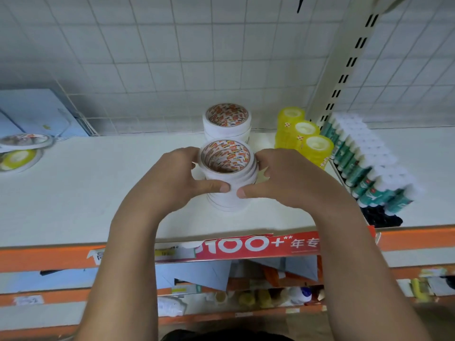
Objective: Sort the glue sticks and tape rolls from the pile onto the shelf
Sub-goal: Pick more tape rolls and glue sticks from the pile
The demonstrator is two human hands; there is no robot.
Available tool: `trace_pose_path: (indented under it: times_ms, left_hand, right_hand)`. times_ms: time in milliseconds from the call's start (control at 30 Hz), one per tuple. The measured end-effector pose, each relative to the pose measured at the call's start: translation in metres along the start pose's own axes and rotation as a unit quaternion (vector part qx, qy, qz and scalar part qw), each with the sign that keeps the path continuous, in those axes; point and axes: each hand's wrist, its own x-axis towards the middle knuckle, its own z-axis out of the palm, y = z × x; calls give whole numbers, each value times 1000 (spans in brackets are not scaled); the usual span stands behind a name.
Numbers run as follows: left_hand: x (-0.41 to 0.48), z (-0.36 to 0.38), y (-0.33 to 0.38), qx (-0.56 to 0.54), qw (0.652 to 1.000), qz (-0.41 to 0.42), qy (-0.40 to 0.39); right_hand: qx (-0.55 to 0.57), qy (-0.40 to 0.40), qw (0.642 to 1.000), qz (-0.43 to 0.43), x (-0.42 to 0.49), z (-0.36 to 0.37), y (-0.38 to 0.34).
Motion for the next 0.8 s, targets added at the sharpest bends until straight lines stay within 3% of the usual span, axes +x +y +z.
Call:
trace_pose_path:
  times_ms: [400,800]
  left_hand:
    - [2,6,-1,11,1000,24,-10]
    - [-4,9,6,95,995,33,5]
  right_hand:
    - [-36,-6,999,-9,6,-3,-1]
    - [-27,37,999,5,-5,13,-1]
